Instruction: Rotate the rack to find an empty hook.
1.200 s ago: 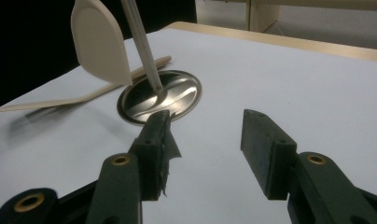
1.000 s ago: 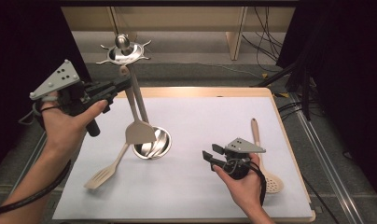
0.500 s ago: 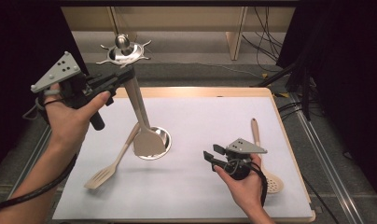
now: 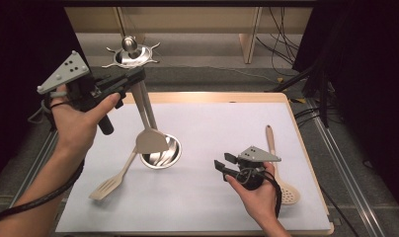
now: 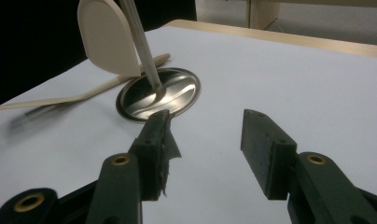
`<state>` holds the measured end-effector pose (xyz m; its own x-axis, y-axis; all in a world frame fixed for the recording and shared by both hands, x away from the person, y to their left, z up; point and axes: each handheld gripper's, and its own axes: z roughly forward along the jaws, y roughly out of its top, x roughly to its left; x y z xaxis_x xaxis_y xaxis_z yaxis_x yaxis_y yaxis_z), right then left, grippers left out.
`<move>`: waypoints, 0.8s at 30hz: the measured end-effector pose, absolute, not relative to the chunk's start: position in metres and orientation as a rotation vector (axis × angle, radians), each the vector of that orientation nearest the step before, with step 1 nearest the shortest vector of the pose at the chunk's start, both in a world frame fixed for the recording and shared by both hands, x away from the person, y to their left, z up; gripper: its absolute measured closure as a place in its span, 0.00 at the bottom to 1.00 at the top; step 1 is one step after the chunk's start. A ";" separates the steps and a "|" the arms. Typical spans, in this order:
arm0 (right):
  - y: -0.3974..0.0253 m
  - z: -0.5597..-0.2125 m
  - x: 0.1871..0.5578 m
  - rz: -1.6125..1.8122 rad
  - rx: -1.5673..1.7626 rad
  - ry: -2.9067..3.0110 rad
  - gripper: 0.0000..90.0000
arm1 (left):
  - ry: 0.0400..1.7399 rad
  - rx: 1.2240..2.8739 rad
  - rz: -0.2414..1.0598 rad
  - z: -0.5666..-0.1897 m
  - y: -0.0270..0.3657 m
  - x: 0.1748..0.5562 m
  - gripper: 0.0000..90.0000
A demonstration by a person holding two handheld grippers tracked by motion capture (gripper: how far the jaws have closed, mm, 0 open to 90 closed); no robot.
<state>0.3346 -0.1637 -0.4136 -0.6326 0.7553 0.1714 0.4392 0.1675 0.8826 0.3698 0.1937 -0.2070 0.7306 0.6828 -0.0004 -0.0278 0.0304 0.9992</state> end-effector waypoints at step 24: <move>-0.163 -0.412 0.333 1.446 1.153 2.140 0.59 | 0.613 1.448 0.664 -0.205 0.202 0.369 0.99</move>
<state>0.3334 -0.1629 -0.4124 -0.6271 0.7593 0.1737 0.4446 0.1659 0.8802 0.3693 0.2018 -0.2054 0.6815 0.7316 0.0191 -0.0394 0.0106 0.9992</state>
